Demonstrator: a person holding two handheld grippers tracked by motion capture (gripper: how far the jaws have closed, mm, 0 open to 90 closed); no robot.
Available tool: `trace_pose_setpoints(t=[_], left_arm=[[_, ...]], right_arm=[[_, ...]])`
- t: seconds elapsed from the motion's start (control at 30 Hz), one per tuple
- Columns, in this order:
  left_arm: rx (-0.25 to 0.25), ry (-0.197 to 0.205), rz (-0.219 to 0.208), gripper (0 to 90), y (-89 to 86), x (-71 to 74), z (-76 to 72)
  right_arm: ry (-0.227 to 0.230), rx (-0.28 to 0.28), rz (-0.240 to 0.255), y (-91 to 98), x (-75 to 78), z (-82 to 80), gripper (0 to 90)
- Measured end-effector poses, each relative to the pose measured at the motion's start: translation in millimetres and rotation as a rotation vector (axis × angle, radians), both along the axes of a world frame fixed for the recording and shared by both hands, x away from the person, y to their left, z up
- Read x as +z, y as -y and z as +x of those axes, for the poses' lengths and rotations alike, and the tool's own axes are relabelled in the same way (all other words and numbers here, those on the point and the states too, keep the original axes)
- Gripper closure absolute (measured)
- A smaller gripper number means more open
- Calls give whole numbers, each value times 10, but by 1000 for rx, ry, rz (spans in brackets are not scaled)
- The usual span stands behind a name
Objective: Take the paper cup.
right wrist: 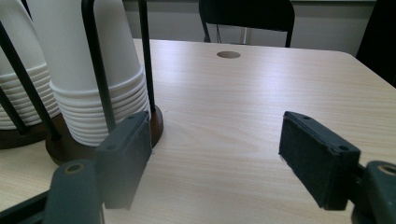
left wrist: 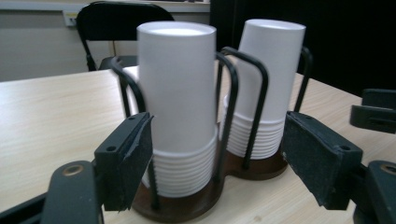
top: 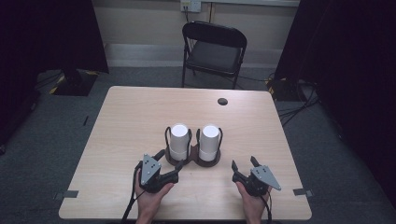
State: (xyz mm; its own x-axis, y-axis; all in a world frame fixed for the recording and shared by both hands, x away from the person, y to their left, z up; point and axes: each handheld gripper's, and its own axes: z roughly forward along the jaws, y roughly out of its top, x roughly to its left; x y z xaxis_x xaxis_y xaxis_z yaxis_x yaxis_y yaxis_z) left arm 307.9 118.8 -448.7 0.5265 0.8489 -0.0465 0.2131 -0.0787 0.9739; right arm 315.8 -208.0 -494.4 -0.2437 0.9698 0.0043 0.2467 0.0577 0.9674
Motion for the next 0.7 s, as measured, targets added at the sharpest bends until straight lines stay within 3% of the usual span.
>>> trace_pose_setpoints(t=[0.17, 0.3, 0.7], left_arm=[[-49, 20, 7, 262, 105, 78, 29], [-89, 17, -11, 287, 171, 136, 62], [-126, 51, -2, 279, 279, 318, 157]], right_arm=[[-1, 0, 0, 1, 0, 1, 250], [-1, 0, -1, 0, 0, 1, 251], [-1, 5, 4, 9, 0, 1, 250]])
